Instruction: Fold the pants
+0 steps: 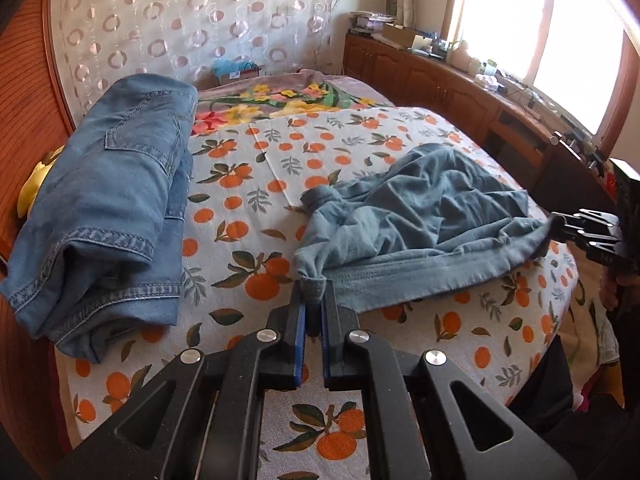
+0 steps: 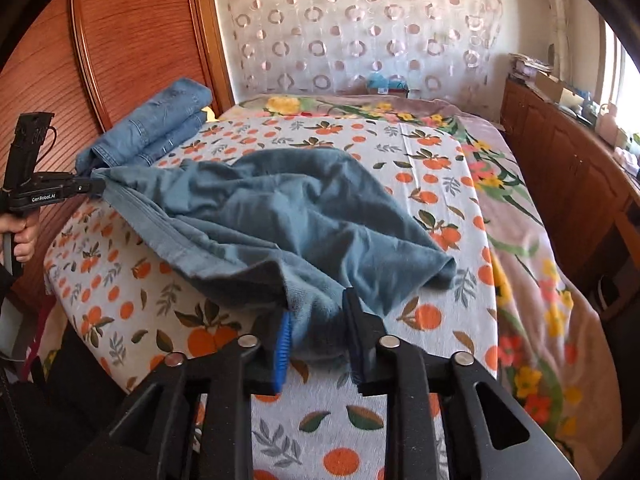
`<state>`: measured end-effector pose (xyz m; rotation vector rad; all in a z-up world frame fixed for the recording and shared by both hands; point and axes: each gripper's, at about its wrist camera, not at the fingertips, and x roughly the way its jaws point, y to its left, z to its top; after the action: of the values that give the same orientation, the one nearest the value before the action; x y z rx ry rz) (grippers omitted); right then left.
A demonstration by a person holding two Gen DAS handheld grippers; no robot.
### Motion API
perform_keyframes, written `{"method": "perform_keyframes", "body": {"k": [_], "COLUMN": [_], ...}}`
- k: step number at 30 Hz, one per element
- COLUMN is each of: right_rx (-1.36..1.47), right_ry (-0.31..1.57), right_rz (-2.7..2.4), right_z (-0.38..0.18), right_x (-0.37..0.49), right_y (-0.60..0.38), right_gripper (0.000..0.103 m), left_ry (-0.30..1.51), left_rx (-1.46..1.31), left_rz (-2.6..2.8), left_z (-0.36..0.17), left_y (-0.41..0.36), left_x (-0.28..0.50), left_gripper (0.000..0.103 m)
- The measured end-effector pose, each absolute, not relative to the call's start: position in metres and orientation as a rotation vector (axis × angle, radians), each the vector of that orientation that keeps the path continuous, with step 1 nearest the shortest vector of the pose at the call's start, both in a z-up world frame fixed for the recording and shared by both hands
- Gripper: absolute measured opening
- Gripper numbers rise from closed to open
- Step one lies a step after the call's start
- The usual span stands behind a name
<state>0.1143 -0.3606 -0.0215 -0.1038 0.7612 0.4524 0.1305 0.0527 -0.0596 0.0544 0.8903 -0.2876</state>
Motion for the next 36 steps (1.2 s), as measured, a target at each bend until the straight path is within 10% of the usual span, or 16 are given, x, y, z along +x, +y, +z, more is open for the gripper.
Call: {"method": "perform_keyframes", "body": {"k": [12, 36], "right_rx": [-0.109, -0.279], "right_ry": [0.667, 0.760], "right_rz": [0.523, 0.942], "right_z": [0.019, -0.037], "right_x": [0.088, 0.147], "right_y": [-0.336, -0.072], "right_gripper": [0.053, 0.048], "left_ry": [0.855, 0.736], "left_rx": [-0.008, -0.068], "left_rz": [-0.259, -0.097], "left_z": [-0.056, -0.062], "left_y": [0.082, 0.148], "left_x": [0.108, 0.065], "left_gripper": [0.049, 0.049]}}
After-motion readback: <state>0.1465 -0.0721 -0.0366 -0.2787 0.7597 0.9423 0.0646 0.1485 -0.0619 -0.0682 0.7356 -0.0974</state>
